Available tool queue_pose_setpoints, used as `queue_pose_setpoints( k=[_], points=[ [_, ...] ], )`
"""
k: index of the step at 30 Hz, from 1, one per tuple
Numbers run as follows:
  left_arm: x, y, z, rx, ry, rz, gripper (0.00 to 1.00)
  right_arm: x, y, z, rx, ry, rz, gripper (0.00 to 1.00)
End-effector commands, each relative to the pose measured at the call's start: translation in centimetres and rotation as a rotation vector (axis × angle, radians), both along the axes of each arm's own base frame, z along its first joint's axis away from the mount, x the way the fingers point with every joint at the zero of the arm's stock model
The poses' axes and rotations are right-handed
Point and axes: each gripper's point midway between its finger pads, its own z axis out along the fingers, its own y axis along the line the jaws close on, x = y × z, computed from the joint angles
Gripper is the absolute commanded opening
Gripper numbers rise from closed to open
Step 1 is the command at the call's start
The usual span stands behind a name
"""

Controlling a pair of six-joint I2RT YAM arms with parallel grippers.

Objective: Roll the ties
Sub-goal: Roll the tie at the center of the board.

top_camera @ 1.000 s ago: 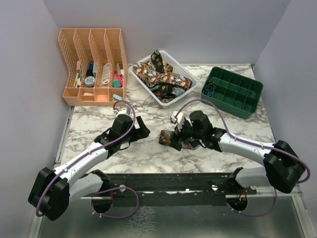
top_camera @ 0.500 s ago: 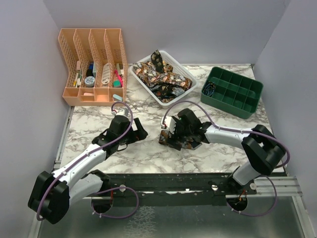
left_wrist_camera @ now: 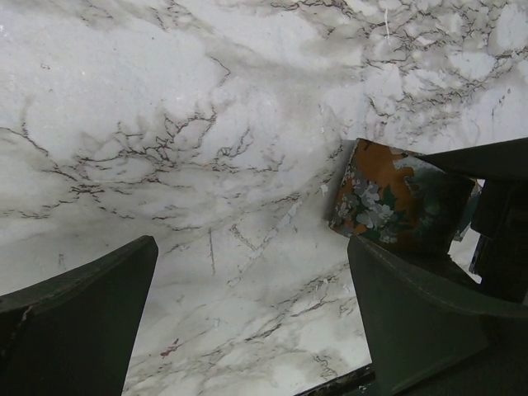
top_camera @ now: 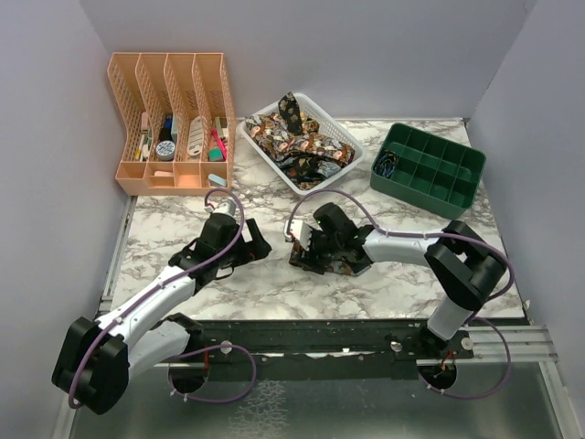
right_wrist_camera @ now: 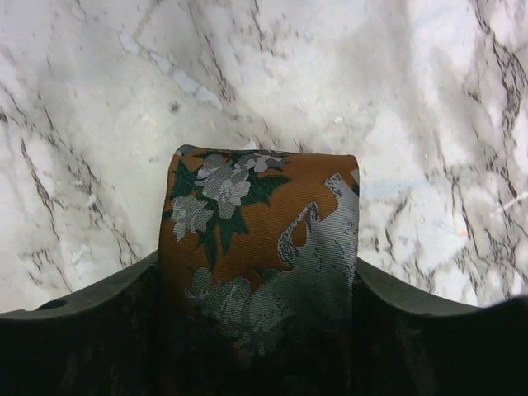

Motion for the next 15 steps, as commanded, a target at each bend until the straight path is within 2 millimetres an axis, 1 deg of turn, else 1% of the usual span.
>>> queue_pose_setpoints(
  k=[1,5,10,13,14,15],
  points=[
    [-0.6,0.8,-0.4,0.015,0.010,0.009,0.99,-0.9,2.5,-0.5,0.024,0.004,0.062,0.62],
    [-0.9,1.3,-0.3,0.013,0.010,0.032,0.99,-2.5,4.7,-0.8,0.046,0.033,0.123,0.57],
    [-0.9,2.6,0.1,0.027,-0.005,0.095,0.99,-4.0,7.3,-1.2,0.060,0.052,0.180,0.53],
    [-1.1,2.8,0.5,0.010,-0.017,0.113,0.99,-4.4,8.3,-1.1,0.070,0.047,0.201,0.54],
    [-1.1,2.8,0.5,0.003,-0.020,0.116,0.99,-4.2,8.5,-0.9,0.073,0.040,0.195,0.56],
    [-1.2,2.8,0.6,-0.002,-0.022,0.118,0.99,-3.9,8.6,-0.6,0.077,0.030,0.177,0.63]
  ],
)
